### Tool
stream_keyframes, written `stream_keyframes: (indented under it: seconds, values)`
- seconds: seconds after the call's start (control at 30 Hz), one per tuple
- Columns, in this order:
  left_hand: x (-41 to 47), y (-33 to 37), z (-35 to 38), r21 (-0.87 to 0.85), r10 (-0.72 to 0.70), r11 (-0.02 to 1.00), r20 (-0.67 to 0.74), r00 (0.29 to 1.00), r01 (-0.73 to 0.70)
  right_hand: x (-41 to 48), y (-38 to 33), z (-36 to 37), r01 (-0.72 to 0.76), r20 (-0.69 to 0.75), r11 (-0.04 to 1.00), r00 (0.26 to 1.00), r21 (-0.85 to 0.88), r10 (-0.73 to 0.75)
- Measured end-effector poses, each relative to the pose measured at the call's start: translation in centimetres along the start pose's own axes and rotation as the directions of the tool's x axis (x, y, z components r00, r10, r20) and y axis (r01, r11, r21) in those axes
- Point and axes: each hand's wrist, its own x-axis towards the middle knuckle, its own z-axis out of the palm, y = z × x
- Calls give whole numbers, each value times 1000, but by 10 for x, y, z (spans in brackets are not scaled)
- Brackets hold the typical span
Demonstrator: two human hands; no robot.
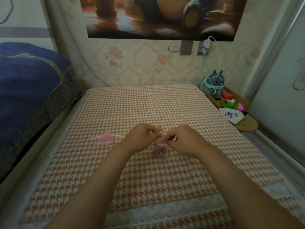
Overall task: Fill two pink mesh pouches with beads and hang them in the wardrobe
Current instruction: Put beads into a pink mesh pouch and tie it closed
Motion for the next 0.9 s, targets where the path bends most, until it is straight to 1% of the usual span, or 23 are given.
stream_keyframes:
  seconds: [0.07,0.13,0.27,0.37,0.53,0.73,0.9]
  values:
    - [-1,1,-2,21,-49,999,23,999,49,2,0,1,6,-2,1000,1000,24,-6]
    - [-2,1,-4,34,-59,998,20,998,58,4,1,3,5,-1,999,1000,53,-5]
    - [-6,1,-12,41,-83,996,-19,996,84,8,0,6,9,-47,994,999,112,-4]
    - [-9,-3,-20,44,-113,992,-63,992,116,14,2,10,-18,-60,994,998,112,24]
    - [-13,-14,-34,119,-152,978,-144,978,169,24,2,20,-46,-29,999,999,-13,45]
    - [-18,-19,-40,159,-177,965,-182,967,207,35,-10,32,-65,139,968,985,-244,101]
    - [-19,-22,-42,86,-169,980,-116,979,179,40,-11,41,-45,98,959,992,-280,75]
